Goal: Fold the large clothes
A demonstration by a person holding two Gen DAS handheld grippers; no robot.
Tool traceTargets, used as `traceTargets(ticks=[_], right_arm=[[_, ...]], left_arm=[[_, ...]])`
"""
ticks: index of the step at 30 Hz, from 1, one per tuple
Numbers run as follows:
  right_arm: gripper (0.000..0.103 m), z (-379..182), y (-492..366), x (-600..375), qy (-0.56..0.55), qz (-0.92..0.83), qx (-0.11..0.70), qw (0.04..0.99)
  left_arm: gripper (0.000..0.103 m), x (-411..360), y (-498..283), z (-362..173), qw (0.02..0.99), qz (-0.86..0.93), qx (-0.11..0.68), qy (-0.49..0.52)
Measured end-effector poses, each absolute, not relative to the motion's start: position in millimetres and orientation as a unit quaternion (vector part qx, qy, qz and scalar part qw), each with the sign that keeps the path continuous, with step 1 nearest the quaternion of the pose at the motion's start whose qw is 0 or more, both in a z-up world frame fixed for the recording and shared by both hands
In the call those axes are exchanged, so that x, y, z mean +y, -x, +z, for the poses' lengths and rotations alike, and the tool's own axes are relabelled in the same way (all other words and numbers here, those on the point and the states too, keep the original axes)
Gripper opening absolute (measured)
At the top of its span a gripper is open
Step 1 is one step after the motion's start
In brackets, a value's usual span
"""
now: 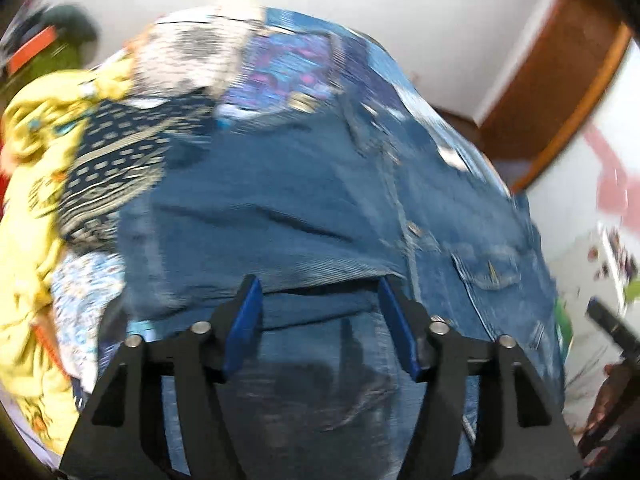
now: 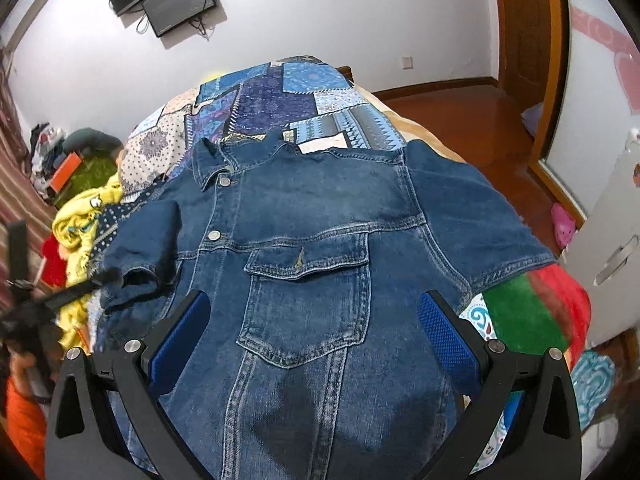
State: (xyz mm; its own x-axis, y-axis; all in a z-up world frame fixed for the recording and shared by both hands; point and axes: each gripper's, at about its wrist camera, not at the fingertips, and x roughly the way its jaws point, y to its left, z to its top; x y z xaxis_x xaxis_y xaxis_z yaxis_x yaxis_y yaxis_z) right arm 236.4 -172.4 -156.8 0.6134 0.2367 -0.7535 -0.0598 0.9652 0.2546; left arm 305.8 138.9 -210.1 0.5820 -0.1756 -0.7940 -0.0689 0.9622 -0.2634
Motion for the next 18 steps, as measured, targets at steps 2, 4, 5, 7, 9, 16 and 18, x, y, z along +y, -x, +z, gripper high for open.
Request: traceTargets(ticks=[2, 4, 5, 7, 9, 16, 18], right_arm=[[0.103, -156.2, -238.4, -165.6, -0.086, 0.081, 0.43, 0.895], [0.103, -156.9, -240.2, -161.0, -0.08, 0.084, 0.431, 0.895], [0.103, -157.2, -241.3, -157.8, -0.078, 0.087, 0.432, 0.894], [0.103, -158.0, -243.9, -152.4, -0.076, 0.09, 0.434, 0.893], [0.103, -158.9, -244.8, -147.2, -0.07, 0.093, 0.435, 0.893], [0.103, -163.6, -251.0, -130.7, -0.047, 0.094, 0.441, 0.891], [0.103, -164.0, -251.8, -128.4, -0.046, 0.095, 0.443, 0.89]], left_arm=[[0.071, 169.8, -302.2, -212.1, 0.875, -0.008, 0.452, 0.171], [0.071, 196.5, -301.1, -219.2, 0.867, 0.008, 0.455, 0.204], [0.071, 212.6, -299.3, -226.1, 0.859, 0.016, 0.458, 0.228], [0.071, 238.8, -296.1, -241.2, 0.841, 0.019, 0.464, 0.278], [0.071, 258.1, -293.5, -258.0, 0.821, 0.013, 0.469, 0.325], [0.071, 284.3, -302.8, -312.2, 0.76, -0.011, 0.482, 0.435], [0.071, 286.3, -309.6, -322.9, 0.747, -0.02, 0.483, 0.457]])
